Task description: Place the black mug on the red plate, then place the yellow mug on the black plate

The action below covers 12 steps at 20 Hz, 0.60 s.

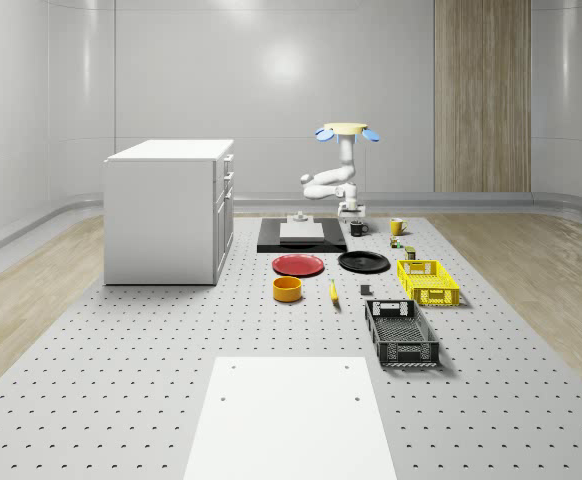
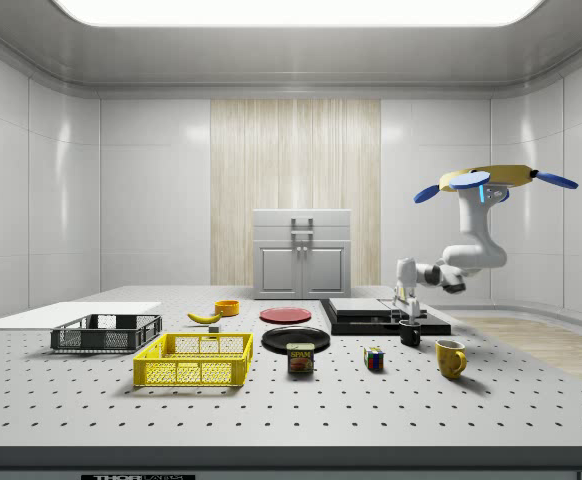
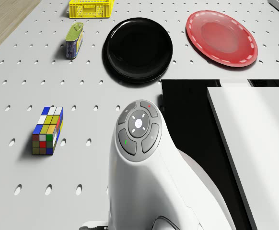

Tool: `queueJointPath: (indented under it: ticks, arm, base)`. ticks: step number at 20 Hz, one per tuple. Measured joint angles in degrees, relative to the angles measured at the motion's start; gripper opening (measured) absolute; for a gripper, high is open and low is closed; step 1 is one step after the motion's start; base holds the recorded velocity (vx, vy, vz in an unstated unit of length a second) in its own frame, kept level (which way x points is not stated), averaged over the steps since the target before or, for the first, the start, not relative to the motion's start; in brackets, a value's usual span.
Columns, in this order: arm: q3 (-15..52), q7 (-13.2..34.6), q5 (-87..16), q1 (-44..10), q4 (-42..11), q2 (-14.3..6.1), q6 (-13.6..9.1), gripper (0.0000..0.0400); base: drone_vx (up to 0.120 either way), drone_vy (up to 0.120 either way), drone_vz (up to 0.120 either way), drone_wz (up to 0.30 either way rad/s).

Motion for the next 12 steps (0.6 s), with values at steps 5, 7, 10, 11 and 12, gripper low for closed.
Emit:
queueJointPath:
  ticks: [5, 7, 10, 11, 12]
  arm:
    - [-0.44, 0.22, -0.41, -1.28, 1.27, -0.65, 1.3, 0.04]
    - [-0.46, 0.1, -0.35, -1.38, 1.52, -1.01, 1.75, 0.04]
    - [-0.53, -0.1, -0.21, -1.19, 1.59, -1.65, 2.41, 0.04]
    - [-0.6, -0.14, -0.19, -1.04, 1.48, -1.9, 2.62, 0.04]
    - [-0.66, -0.15, -0.16, -0.92, 1.4, -2.13, 2.82, 0.04]
  base:
    - [0.0, 0.0, 0.0, 0.0]
    - [0.0, 0.0, 0.0, 0.0]
    - [0.0, 0.0, 0.0, 0.0]
    - [0.0, 0.0, 0.0, 0.0]
    - [0.0, 0.0, 0.0, 0.0]
